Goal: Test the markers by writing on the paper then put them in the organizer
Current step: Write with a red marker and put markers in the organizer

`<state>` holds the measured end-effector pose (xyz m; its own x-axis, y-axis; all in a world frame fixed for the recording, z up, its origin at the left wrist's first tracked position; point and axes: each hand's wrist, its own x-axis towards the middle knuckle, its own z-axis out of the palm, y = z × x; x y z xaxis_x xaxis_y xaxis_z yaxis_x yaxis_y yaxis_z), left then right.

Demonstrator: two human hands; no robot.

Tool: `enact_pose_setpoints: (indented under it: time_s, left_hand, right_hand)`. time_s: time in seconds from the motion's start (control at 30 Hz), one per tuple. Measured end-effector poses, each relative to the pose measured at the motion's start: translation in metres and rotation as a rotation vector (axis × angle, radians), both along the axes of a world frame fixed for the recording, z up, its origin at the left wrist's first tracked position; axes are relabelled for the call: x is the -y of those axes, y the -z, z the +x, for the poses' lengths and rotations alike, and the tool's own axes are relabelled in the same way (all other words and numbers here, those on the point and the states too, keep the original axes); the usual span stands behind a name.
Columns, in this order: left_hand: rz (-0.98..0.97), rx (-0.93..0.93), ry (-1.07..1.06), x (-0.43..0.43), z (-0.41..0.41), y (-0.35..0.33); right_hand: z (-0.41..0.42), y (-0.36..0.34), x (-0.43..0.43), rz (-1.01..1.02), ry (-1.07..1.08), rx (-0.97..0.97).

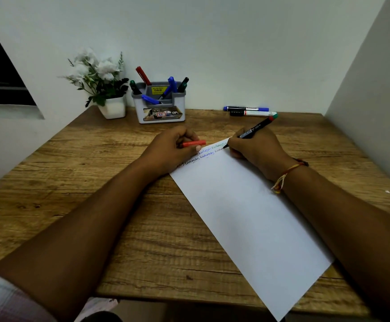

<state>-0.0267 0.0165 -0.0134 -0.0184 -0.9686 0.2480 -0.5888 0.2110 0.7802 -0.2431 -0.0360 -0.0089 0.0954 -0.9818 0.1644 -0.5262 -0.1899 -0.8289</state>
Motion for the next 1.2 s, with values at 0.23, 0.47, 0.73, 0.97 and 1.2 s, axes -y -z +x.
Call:
enact_pose_setpoints:
  time_s: [0.23,0.47,0.73,0.97,1.2]
  left_hand:
    - [0.002,0.001,0.003,0.0015,0.0011,0.0013]
    - [0.007,0.002,0.004,0.0019,0.0021,0.0017]
    - [0.013,0.006,0.004,-0.0004,-0.0006,-0.0009]
    - [0.008,0.013,-0.006,-0.0013,-0.0009,-0.0020]
    - [-0.011,-0.030,-0.005,0.0006,0.0009,0.0003]
  right_hand:
    - [-0.0003,0.0000,0.0010,0.008,0.036,-0.012]
    - [0.0002,-0.0016,-0.0008,0.016,0.035,0.002]
    - [0.0010,-0.0041,-0.0021,0.032,-0.001,-0.008]
    - [-0.0008,-0.0060,-0.0027,0.030,0.033,0.007]
    - [-0.0025,-0.0099,-0.0077,0.091,-0.088,0.413]
